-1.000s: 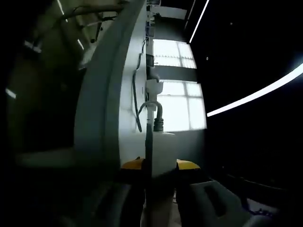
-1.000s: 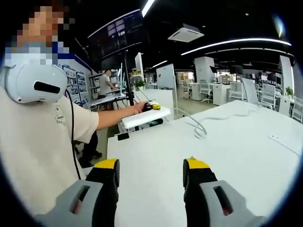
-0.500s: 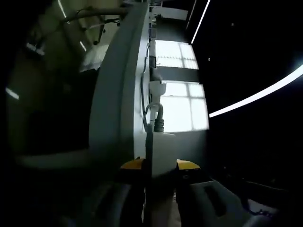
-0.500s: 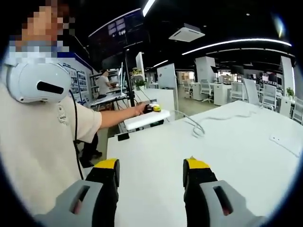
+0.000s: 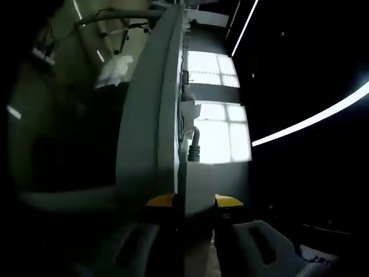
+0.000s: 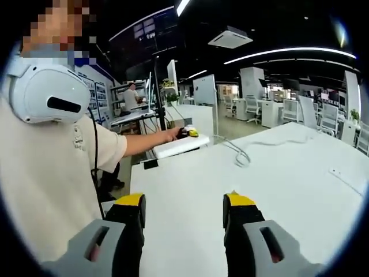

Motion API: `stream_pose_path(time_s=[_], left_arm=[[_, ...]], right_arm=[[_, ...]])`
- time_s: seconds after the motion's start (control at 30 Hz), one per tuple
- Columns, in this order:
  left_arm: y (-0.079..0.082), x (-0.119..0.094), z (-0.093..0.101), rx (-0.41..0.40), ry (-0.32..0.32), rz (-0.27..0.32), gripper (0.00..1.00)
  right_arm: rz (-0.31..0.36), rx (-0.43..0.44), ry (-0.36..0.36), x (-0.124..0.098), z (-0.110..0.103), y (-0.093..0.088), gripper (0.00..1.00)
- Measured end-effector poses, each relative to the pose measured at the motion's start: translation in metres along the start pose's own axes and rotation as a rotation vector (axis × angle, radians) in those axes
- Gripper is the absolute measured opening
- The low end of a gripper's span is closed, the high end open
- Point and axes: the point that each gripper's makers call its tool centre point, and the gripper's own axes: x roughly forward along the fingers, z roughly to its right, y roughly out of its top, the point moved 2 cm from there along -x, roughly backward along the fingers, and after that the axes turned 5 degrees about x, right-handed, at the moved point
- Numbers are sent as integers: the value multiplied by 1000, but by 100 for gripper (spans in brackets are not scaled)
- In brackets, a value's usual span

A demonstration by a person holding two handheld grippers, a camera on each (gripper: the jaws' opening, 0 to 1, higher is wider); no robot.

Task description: Pick up the power strip scattered on the table, fix it on the side mounting bracket of the table, and press the switch

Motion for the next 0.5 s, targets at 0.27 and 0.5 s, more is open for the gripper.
stream_pose_path(time_s=[0.27, 0.5], left_arm=[[-1, -3, -11, -22, 8, -14, 26], [-2, -8, -22, -46, -9, -10, 26]], right_arm=[[-3, 1, -2, 1, 0, 1, 50], [-7, 3, -2, 4, 0, 0, 50]])
